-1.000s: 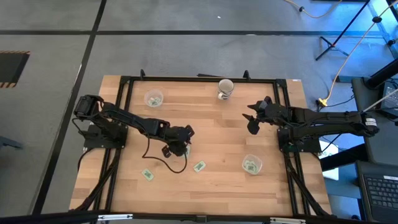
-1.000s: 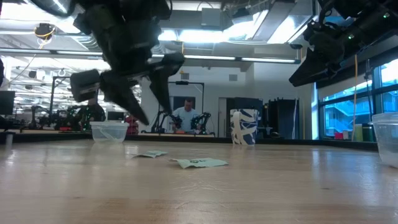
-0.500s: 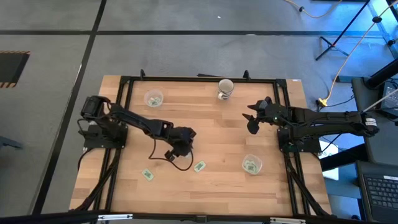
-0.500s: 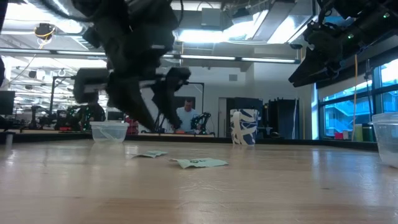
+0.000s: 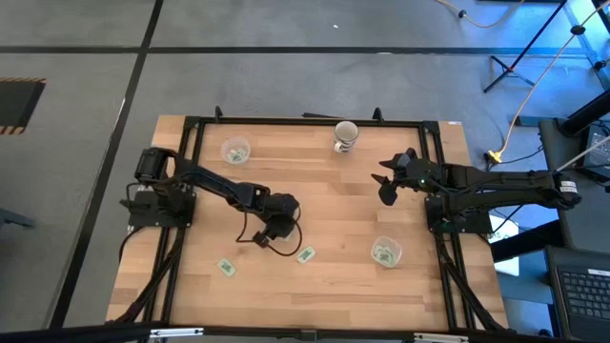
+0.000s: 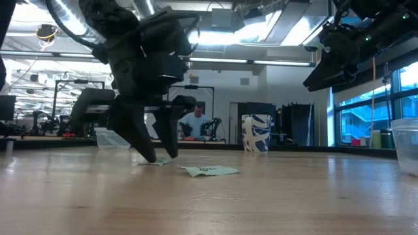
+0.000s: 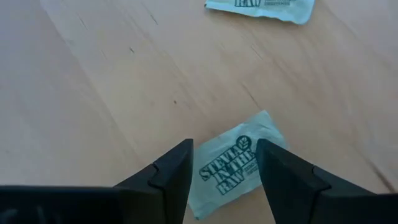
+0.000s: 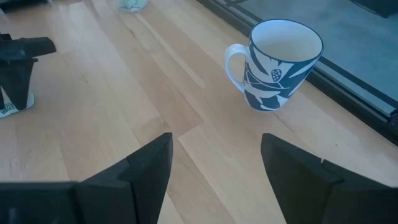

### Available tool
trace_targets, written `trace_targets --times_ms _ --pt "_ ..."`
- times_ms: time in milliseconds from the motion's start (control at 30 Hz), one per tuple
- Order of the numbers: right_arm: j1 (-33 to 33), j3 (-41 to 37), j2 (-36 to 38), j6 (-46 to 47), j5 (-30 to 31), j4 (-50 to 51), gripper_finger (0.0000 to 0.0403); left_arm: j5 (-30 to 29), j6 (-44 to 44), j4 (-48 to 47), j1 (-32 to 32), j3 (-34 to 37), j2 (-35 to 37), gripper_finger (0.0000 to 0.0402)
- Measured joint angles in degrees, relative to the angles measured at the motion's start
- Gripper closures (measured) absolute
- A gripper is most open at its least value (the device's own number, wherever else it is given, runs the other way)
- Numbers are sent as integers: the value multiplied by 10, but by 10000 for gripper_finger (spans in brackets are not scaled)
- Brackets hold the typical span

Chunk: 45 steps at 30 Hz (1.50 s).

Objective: Pick and place items into bin
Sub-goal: Put the white stevia packet into the top transparent bin

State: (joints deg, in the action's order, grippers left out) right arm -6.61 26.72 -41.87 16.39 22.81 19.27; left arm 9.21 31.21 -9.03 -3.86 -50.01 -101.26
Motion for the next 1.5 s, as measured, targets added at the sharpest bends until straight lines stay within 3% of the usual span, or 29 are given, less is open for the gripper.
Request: trace_targets --times_ms 433,900,1500 --pt "0 0 0 1 0 2 156 18 -80 -85 7 -3 -9 268" --pt "1 0 0 1 -6 5 156 24 -93 -159 6 -6 -3 272" --pt "1 0 0 1 -6 14 156 21 -98 -152 6 7 14 278"
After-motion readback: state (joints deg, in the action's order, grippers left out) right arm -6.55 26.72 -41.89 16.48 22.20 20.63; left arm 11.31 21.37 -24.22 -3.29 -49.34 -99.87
